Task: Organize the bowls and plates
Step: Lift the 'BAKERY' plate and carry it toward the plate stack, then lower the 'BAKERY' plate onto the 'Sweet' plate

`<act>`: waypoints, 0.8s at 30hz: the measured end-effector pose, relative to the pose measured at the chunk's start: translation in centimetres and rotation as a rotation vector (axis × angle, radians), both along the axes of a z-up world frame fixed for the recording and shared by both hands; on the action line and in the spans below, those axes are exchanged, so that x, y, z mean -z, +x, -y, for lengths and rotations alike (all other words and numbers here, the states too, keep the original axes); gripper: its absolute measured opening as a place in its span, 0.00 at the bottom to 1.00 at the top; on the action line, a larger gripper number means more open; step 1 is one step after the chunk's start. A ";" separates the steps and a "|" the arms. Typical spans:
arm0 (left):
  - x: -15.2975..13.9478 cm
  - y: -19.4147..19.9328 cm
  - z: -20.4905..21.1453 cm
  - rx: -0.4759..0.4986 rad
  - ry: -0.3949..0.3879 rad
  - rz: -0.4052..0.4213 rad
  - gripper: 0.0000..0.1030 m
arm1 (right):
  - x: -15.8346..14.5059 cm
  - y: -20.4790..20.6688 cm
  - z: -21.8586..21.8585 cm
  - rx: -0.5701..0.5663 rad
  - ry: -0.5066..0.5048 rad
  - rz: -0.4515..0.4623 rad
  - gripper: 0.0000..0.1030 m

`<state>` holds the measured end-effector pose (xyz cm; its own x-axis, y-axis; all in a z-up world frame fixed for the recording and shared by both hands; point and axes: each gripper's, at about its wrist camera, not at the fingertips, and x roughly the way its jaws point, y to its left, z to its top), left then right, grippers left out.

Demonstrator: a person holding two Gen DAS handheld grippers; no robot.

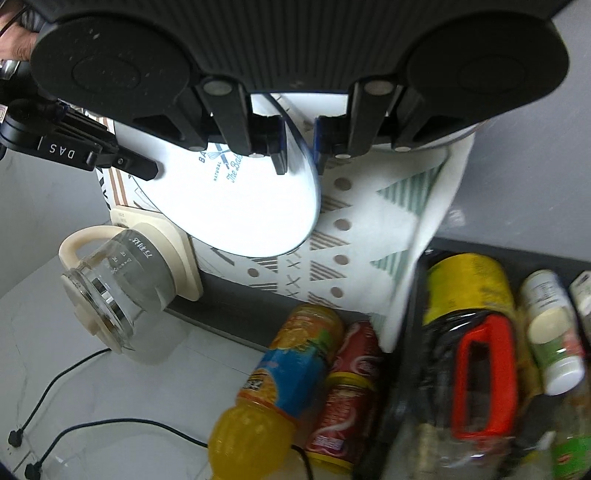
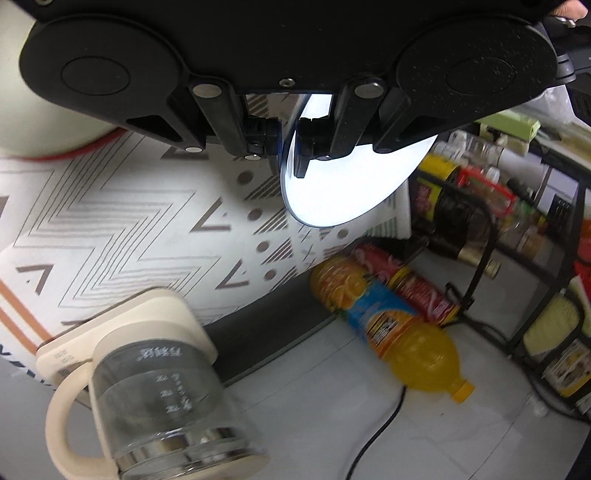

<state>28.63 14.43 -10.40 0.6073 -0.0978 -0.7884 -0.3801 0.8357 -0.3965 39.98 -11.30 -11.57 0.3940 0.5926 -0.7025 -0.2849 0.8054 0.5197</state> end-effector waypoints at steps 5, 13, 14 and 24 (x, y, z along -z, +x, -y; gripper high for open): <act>-0.3 -2.6 -0.5 -0.033 0.009 0.002 0.11 | 0.2 -1.8 -0.7 -0.036 0.014 -0.006 0.06; -0.4 -6.4 -1.3 -0.088 0.006 0.000 0.11 | 0.7 -4.7 -1.4 -0.087 0.032 -0.020 0.06; -0.4 -6.9 -1.4 -0.093 0.004 0.001 0.11 | 0.8 -5.0 -1.5 -0.089 0.035 -0.026 0.06; 0.5 -10.7 -1.6 -0.134 0.004 -0.022 0.11 | 1.8 -7.9 -2.1 -0.130 0.011 -0.030 0.07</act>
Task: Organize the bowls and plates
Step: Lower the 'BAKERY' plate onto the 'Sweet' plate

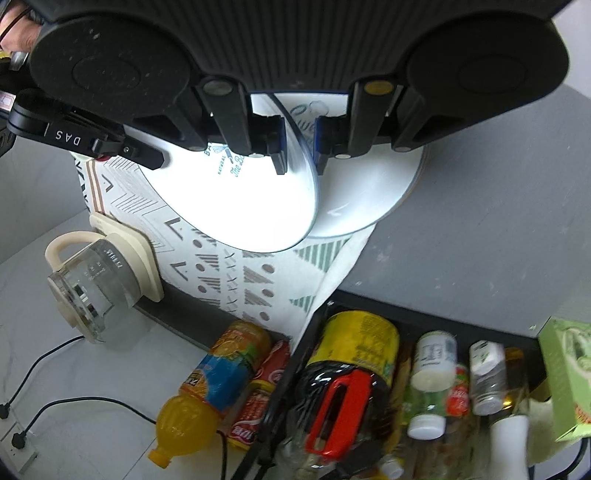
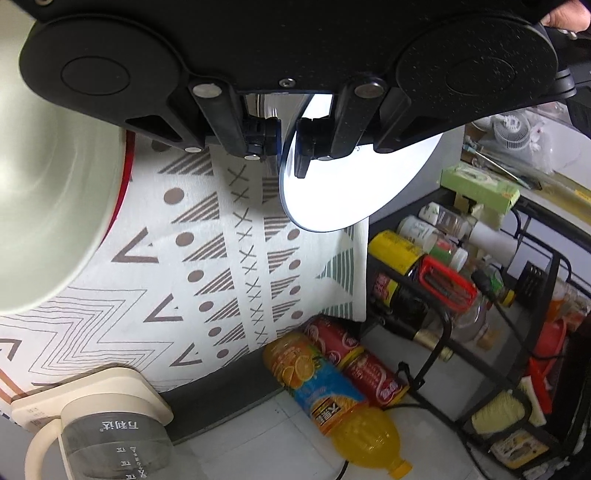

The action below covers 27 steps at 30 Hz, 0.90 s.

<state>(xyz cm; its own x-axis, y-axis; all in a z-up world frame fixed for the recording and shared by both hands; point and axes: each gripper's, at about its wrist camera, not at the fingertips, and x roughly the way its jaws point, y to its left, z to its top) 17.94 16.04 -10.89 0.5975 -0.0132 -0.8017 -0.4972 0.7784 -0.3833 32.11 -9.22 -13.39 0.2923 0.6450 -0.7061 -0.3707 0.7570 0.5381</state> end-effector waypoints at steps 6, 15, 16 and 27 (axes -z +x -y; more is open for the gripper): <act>1.4 -1.2 -0.1 -0.010 -0.016 -0.029 0.11 | 0.4 -1.1 -0.5 -0.018 -0.044 0.027 0.07; 3.6 -1.7 -0.1 -0.018 -0.036 -0.073 0.11 | 0.7 -1.9 -1.5 -0.041 -0.109 0.073 0.07; 3.8 -1.8 -0.1 -0.019 -0.039 -0.076 0.12 | 0.8 -2.0 -1.5 -0.041 -0.116 0.075 0.07; 6.1 -1.8 0.0 -0.009 -0.058 -0.115 0.14 | 1.4 -2.6 -2.4 -0.054 -0.181 0.097 0.06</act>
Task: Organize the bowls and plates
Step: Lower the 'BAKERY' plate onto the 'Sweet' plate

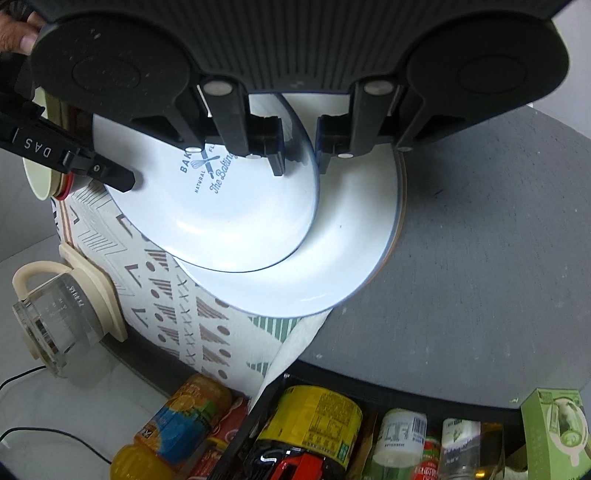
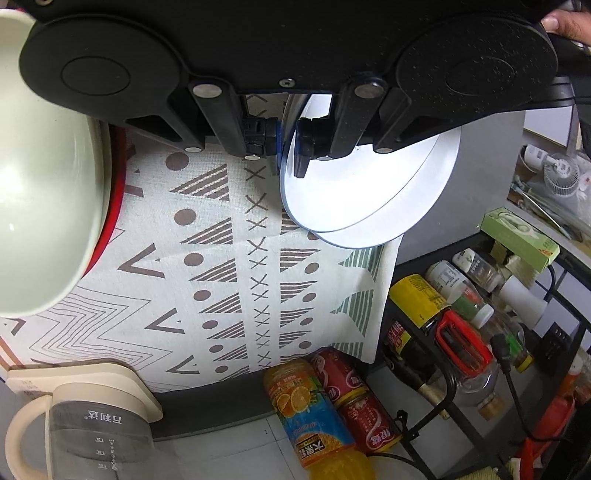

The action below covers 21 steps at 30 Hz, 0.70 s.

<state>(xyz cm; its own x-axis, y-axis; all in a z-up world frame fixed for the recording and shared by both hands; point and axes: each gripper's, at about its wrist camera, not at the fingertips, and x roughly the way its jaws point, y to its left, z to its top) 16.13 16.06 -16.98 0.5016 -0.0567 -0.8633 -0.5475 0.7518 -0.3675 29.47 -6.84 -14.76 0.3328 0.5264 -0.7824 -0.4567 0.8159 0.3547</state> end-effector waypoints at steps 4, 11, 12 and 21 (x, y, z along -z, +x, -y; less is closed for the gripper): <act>0.5 0.1 0.1 0.006 -0.001 -0.008 0.16 | 0.0 -0.2 -0.2 -0.005 -0.027 0.021 0.06; 0.7 0.6 0.3 0.020 0.023 -0.025 0.19 | 0.4 -0.4 -0.7 0.002 -0.045 0.027 0.05; 0.8 0.8 0.2 0.024 0.027 -0.032 0.19 | 0.5 -0.5 -0.8 0.000 -0.050 0.027 0.06; 0.1 1.6 -0.5 0.043 0.087 -0.065 0.19 | 0.6 -0.8 -1.4 -0.020 -0.079 0.051 0.07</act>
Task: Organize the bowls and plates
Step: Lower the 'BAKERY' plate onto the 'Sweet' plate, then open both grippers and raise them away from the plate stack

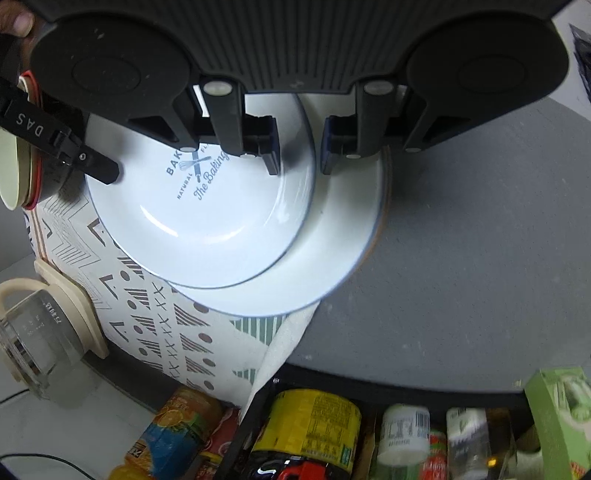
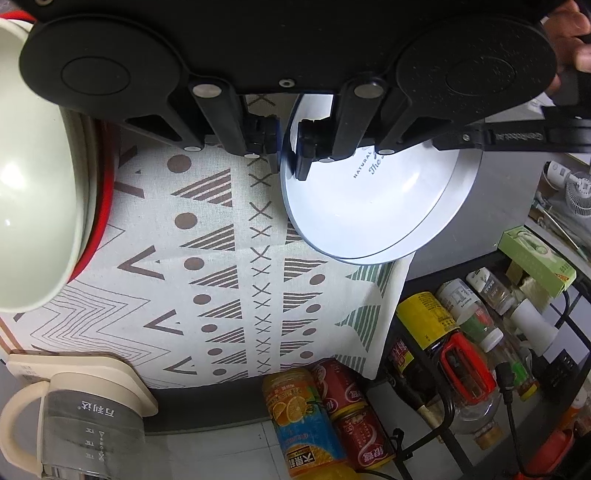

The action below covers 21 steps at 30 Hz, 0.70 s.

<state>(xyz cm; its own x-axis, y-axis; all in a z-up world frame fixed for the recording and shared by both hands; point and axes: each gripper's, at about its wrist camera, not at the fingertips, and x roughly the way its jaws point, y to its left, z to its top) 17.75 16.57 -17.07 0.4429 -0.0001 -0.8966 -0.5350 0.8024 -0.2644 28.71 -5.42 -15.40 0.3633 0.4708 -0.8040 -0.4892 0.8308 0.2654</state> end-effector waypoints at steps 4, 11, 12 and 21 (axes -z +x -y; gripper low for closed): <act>-1.1 -0.2 -0.3 0.007 0.021 0.007 0.23 | 0.2 -0.1 -0.5 -0.011 -0.021 0.004 0.08; -3.2 -1.0 -1.2 -0.020 0.083 0.064 0.55 | 0.7 -0.1 -1.0 -0.024 -0.048 -0.001 0.12; -3.3 -1.0 -1.4 -0.024 0.100 0.064 0.56 | 0.9 -0.1 -1.1 -0.026 -0.051 -0.008 0.13; -1.0 -1.5 -2.7 -0.082 0.087 -0.004 0.55 | 1.4 0.1 -1.1 -0.029 -0.041 -0.028 0.16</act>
